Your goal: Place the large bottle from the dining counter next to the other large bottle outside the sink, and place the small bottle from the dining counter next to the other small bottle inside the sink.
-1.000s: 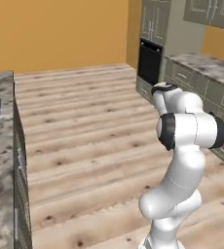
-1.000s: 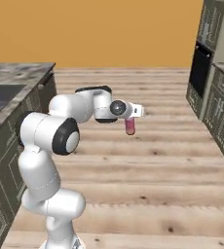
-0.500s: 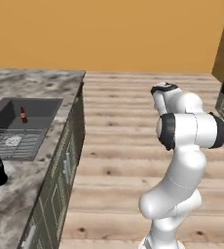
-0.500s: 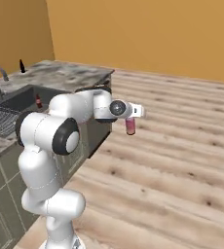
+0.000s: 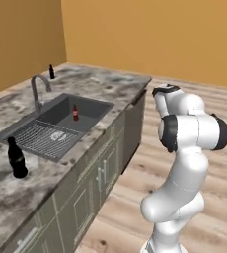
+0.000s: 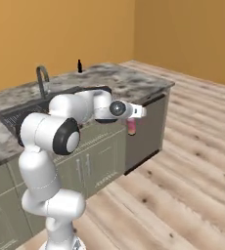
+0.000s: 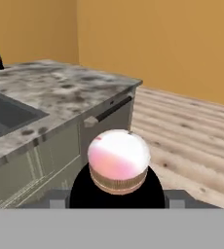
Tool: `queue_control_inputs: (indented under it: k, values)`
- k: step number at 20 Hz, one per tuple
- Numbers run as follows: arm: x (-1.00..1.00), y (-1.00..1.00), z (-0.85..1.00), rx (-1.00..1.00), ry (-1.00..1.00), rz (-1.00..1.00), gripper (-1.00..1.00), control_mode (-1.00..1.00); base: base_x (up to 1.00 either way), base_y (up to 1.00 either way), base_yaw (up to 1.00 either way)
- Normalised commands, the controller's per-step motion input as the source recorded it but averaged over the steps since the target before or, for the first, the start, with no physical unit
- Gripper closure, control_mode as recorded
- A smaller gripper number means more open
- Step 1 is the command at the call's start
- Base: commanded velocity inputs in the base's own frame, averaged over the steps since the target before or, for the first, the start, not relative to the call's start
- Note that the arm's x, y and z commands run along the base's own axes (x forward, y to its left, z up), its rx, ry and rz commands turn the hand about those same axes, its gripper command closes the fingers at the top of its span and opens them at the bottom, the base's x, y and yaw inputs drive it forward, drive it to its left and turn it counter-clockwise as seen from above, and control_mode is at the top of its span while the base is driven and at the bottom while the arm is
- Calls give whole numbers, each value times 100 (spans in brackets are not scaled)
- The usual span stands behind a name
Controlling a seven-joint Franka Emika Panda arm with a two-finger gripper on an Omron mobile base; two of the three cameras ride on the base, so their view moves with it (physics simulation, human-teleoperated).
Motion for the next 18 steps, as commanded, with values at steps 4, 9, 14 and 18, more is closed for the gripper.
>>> queue_control_inputs:
  k: [4, 9, 14, 18]
  values:
    - [0, 0, 0, 0, 0, 0, 100, 100, 50, -55, 67]
    - [0, 0, 0, 0, 0, 0, 100, 100, 44, -54, 66]
    - [0, 0, 0, 0, 0, 0, 100, 100, 12, -41, 68]
    - [0, 0, 0, 0, 0, 0, 100, 100, 17, -34, 67]
